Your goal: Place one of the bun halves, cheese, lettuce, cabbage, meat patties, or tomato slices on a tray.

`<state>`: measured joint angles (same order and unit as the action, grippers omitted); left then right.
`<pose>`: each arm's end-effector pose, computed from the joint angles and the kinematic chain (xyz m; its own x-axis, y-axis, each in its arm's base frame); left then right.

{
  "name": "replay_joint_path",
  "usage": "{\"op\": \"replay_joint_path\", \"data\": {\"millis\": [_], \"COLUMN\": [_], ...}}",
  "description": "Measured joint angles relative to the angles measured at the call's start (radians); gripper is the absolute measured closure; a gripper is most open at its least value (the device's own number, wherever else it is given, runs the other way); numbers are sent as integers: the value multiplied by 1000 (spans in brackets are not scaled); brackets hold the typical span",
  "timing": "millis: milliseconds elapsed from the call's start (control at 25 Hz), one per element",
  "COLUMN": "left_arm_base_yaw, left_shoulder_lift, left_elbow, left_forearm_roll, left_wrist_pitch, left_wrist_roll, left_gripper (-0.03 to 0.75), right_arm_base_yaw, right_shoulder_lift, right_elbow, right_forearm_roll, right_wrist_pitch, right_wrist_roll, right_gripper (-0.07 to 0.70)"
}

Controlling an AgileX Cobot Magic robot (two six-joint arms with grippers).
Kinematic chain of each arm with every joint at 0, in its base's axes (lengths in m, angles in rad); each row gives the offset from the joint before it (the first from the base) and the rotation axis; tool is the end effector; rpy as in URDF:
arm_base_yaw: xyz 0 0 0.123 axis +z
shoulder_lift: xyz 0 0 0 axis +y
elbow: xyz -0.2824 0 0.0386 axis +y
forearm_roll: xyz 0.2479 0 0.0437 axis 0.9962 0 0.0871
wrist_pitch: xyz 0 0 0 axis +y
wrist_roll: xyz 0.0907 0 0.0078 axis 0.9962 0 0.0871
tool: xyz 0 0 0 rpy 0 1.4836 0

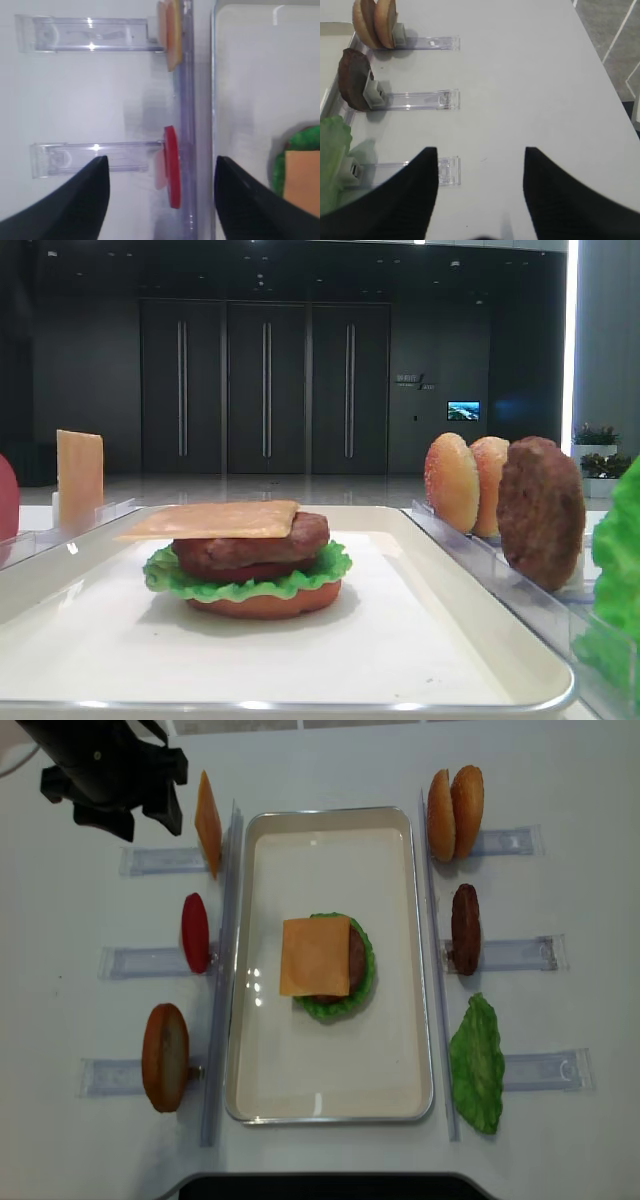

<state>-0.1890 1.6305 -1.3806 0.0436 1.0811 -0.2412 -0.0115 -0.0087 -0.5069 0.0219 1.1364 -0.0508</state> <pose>0.3302 -0.0596 0.2975 -0.9459 -0.0418 -0.3217 -0.0322 0.9989 -0.0349 -0.0103 0.0019 0.2730 -0.5079 -0.0357 -0.8607 -0.0267 0.9993 -0.0257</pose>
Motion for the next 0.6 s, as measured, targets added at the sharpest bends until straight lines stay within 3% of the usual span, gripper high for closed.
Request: {"op": "replay_joint_path", "data": {"millis": [320, 480, 600], "left_arm_base_yaw": [275, 302, 302], "left_shoulder_lift": [33, 3, -116], "left_elbow": [-3, 32, 188], "left_forearm_roll": [63, 138, 167], "left_wrist_pitch": [28, 44, 32], "left_wrist_roll": [116, 127, 129], "left_gripper": [231, 232, 239], "right_arm_base_yaw": [0, 0, 0], "right_shoulder_lift": [0, 0, 0], "right_elbow": [0, 0, 0], "right_forearm_roll": [0, 0, 0], "right_wrist_pitch": [0, 0, 0], "right_wrist_roll": [0, 0, 0], "right_gripper": [263, 263, 265]}}
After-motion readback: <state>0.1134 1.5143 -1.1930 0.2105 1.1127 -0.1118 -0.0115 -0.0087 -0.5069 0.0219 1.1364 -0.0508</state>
